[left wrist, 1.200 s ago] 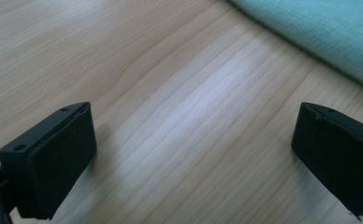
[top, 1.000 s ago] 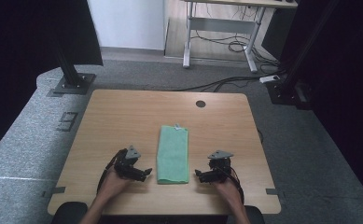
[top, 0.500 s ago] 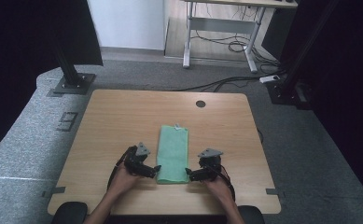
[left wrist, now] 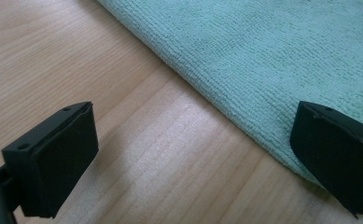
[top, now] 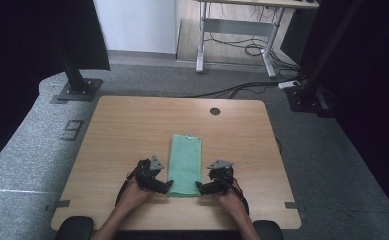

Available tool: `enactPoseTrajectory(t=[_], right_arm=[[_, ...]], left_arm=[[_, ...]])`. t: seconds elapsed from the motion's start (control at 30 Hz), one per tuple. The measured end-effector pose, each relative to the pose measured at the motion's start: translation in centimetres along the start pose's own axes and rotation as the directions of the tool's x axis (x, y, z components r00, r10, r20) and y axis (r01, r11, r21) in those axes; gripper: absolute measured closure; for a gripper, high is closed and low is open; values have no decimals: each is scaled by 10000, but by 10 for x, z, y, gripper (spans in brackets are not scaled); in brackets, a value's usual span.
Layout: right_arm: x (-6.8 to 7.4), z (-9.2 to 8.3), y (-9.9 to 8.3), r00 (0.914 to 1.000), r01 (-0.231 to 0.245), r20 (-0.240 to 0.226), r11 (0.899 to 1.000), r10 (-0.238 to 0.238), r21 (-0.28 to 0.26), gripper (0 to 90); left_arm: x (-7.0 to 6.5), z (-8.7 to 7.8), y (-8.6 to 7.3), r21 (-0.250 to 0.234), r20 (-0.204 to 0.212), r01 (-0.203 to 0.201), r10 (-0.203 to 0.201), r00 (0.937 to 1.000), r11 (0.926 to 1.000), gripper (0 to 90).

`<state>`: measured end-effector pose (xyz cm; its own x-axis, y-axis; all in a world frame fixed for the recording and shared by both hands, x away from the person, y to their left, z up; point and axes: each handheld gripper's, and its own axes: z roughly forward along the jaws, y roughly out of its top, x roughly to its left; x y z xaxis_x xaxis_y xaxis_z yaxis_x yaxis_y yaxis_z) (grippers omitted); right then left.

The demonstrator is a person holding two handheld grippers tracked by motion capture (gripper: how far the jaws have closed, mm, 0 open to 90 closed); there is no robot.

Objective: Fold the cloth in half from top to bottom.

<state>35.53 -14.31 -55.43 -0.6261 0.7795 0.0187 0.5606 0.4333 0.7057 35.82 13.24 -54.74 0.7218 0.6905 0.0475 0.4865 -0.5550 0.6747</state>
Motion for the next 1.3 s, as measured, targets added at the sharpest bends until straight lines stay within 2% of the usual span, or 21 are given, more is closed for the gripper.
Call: enactPoseTrajectory(t=[0.53,0.67,0.9,0.97,1.03,1.2,1.3], right_arm=[[17,-11,-10,9993,290,-254,9994,-285,188,0],[22,-14,-13,9991,322,-291,9993,-316,197,0],[31,-18,-18,9990,347,-301,9992,-341,212,0],[33,-20,-19,9989,356,-301,9992,-350,187,0],[35,-21,-21,9990,352,-273,9993,-348,133,0],[37,-21,-22,9992,330,-251,9994,-326,126,0],[37,-21,-22,9991,342,-263,9994,-340,93,0]], left_arm=[[-11,-14,-15,165,443,34,-41,9990,9999,12],[-15,-18,-21,185,633,238,-249,9977,9995,13],[-20,-25,-27,304,861,16,-42,9963,9995,12],[-19,-27,-24,371,839,-176,145,9964,9992,8],[-15,-29,-19,269,618,-285,268,9977,9992,0],[3,-26,-6,-246,464,483,-471,9978,9985,0],[11,-17,-3,-127,153,549,-547,9984,9984,0]])
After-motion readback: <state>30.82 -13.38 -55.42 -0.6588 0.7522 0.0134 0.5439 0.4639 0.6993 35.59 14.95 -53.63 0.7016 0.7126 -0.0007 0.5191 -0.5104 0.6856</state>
